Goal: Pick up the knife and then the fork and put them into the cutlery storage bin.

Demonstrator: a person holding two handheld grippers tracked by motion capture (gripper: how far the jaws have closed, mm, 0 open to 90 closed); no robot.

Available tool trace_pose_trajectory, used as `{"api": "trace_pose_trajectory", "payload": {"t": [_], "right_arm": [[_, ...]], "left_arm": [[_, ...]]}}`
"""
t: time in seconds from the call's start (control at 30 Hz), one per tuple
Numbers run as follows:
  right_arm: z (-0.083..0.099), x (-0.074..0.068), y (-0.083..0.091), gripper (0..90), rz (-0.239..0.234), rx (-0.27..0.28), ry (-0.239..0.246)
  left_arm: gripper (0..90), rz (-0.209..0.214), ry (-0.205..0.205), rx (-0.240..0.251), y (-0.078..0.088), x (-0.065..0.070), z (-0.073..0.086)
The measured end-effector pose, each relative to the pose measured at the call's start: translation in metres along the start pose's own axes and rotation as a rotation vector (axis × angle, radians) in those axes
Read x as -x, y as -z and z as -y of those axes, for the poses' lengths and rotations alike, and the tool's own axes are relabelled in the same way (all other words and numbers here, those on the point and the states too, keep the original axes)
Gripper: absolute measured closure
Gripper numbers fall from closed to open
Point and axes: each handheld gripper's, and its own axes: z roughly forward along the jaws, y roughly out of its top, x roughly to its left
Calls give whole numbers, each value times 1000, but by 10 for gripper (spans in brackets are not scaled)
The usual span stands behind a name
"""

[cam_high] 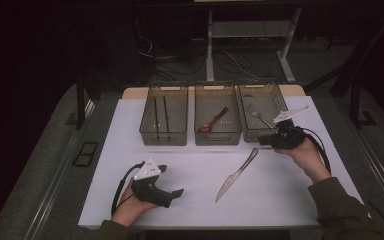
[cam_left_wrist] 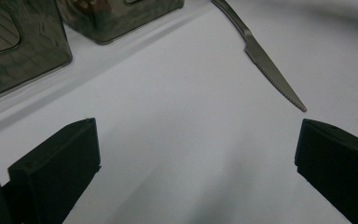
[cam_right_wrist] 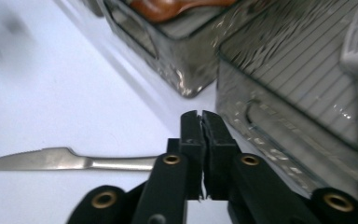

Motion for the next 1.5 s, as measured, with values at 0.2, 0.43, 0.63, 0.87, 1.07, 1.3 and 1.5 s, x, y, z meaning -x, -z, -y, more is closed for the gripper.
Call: {"api": "trace_pose_trajectory", "payload": {"t": [0.2,0.43,0.63,0.87,1.07,1.3,1.5], "right_arm": [[2,-3,-26,889,-16,-71,19],[2,-5,-48,889,2,-138,43],[3,-4,-55,889,15,-152,55],[4,-9,-57,890,24,-187,80],[8,-11,-51,890,29,-211,99],[15,-15,-41,890,17,-230,111],[22,-22,-33,890,0,-240,120]], "left_arm": [[0,0,-1,-1,0,0,0],[0,2,-1,-2,0,0,0],[0,5,-3,-5,-1,0,0],[0,6,-3,-8,0,0,0],[0,3,-1,-1,0,0,0],[0,6,-3,-5,0,0,0],[0,10,-6,-6,0,1,0]]}}
